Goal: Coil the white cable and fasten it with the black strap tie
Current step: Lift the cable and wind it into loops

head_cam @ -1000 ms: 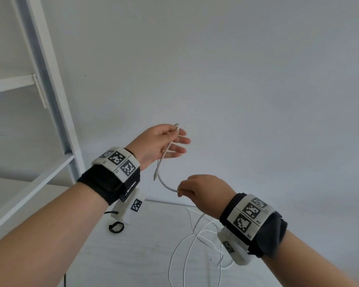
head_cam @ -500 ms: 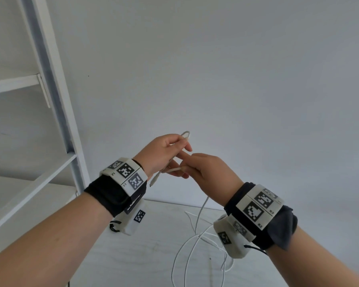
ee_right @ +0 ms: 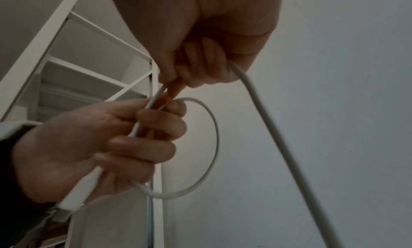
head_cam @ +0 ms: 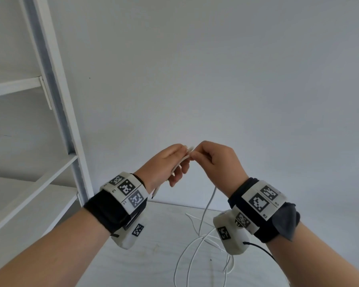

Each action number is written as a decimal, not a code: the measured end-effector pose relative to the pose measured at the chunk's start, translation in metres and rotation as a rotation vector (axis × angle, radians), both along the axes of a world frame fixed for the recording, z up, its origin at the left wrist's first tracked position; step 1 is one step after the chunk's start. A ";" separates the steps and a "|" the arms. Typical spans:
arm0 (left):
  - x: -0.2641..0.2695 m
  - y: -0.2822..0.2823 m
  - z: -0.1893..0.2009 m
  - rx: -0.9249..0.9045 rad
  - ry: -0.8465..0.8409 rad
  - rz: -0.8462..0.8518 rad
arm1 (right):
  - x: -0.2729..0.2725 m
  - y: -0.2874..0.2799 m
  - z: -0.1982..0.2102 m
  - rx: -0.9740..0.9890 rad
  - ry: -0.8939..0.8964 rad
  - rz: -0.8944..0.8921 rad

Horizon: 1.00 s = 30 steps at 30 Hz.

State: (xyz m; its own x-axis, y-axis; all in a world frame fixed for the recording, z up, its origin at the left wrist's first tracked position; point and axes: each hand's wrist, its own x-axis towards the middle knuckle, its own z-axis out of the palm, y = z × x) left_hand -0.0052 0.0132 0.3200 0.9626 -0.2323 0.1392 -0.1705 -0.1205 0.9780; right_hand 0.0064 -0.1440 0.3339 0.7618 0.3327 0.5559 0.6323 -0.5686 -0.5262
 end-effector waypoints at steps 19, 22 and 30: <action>0.006 0.096 0.069 -0.791 -0.005 -0.017 | 0.043 -0.100 -0.086 0.101 0.495 -0.153; 0.007 0.101 0.066 -0.748 0.006 0.015 | 0.039 -0.103 -0.087 0.301 0.568 -0.142; 0.013 0.063 0.036 -0.780 0.120 -0.052 | 0.033 -0.062 -0.074 0.368 0.599 -0.048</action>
